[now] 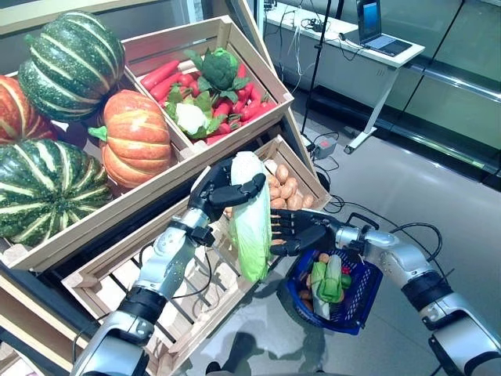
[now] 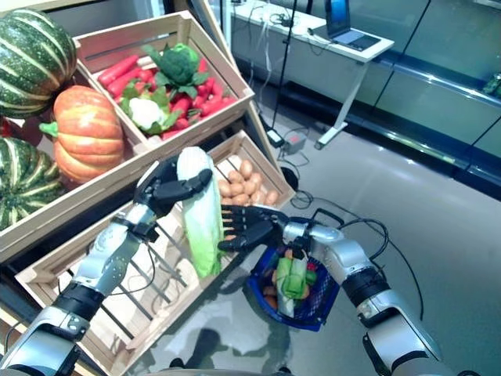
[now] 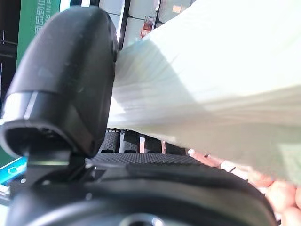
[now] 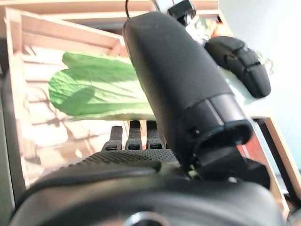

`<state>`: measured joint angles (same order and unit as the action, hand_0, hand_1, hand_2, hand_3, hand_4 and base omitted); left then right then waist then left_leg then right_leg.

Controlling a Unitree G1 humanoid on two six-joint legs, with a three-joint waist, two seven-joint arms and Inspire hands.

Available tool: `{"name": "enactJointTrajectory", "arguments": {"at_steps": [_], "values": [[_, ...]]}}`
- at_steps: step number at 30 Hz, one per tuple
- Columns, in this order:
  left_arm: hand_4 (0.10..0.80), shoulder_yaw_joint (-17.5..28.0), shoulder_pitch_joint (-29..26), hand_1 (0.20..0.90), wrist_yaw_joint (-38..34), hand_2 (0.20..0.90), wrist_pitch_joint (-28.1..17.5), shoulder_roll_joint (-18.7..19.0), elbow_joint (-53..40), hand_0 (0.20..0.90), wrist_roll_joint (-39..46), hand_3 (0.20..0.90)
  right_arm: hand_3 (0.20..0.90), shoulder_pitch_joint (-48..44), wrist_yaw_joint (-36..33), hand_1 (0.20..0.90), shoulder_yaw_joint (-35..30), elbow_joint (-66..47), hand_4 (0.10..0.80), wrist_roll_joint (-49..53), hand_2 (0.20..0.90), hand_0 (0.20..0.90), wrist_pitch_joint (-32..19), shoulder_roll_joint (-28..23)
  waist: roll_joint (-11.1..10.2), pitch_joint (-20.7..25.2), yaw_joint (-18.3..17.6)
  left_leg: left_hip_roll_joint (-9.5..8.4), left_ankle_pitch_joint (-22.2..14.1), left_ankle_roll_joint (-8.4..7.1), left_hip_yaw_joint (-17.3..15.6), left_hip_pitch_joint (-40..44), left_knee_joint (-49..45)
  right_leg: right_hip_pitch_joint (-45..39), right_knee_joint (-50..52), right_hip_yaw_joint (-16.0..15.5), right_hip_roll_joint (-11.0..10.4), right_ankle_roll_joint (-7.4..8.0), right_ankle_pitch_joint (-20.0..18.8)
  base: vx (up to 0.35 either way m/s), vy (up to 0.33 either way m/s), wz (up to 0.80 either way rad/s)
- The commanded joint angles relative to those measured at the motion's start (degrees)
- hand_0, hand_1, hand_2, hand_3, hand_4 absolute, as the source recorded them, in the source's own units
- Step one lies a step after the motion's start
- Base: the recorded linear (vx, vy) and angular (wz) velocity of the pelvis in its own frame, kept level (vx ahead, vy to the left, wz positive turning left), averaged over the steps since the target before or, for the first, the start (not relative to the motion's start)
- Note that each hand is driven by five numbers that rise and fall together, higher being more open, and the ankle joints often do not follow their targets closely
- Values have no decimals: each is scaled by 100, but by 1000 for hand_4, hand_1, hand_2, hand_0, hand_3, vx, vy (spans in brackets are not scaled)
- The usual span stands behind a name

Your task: Put vegetables into the basket

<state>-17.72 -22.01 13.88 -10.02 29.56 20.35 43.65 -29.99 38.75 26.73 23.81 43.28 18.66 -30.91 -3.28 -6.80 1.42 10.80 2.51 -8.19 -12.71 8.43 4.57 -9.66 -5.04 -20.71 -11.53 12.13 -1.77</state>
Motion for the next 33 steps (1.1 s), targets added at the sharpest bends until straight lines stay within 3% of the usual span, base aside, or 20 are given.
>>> {"name": "enactJointTrajectory", "arguments": {"at_steps": [1,11,22,30,31,32,33], "values": [[400,-103,-452,300,658,300,-320,-78,-522,300,575,300,900,-267,608,900,108,-552,800,816,900,900,-141,183,84,585,67,62,-23,20,134,-198,43,75,47,91,-56,-274,-106,0,0,0],[400,-361,-367,300,1374,300,12,-223,-784,300,987,300,900,-388,711,900,288,-554,800,1018,900,900,126,358,67,578,104,44,-67,44,133,-86,43,-22,54,169,-63,-275,-86,0,0,0],[400,-739,-237,300,2792,300,767,-321,-835,300,1487,300,900,-532,2264,900,348,-686,800,1990,900,900,693,720,62,612,178,44,-111,51,160,-15,43,-113,62,189,-64,-273,-59,0,0,0],[400,-738,-245,300,3076,300,923,-552,-855,300,2100,300,900,-573,2004,900,444,-414,800,1890,900,900,775,828,53,685,173,43,-109,42,144,-37,43,-102,18,214,-74,-269,-83,0,0,0],[400,-725,-240,300,3088,300,932,-611,-912,300,2118,300,667,-551,1793,667,450,-444,645,1986,667,667,799,829,51,685,168,43,-111,45,145,-44,43,-93,10,218,-71,-274,-92,0,0,0],[400,-721,-238,300,3098,300,937,-626,-943,300,2149,300,300,-536,1645,300,433,-426,400,2028,300,300,815,844,51,685,165,43,-111,46,146,-47,43,-90,9,222,-69,-277,-94,0,0,0],[400,-726,-239,300,3084,300,937,-634,-981,300,2165,300,300,-519,1524,300,409,-396,400,2059,300,300,828,862,51,684,161,42,-112,48,148,-48,43,-86,10,227,-66,-280,-96,0,0,0]]}}
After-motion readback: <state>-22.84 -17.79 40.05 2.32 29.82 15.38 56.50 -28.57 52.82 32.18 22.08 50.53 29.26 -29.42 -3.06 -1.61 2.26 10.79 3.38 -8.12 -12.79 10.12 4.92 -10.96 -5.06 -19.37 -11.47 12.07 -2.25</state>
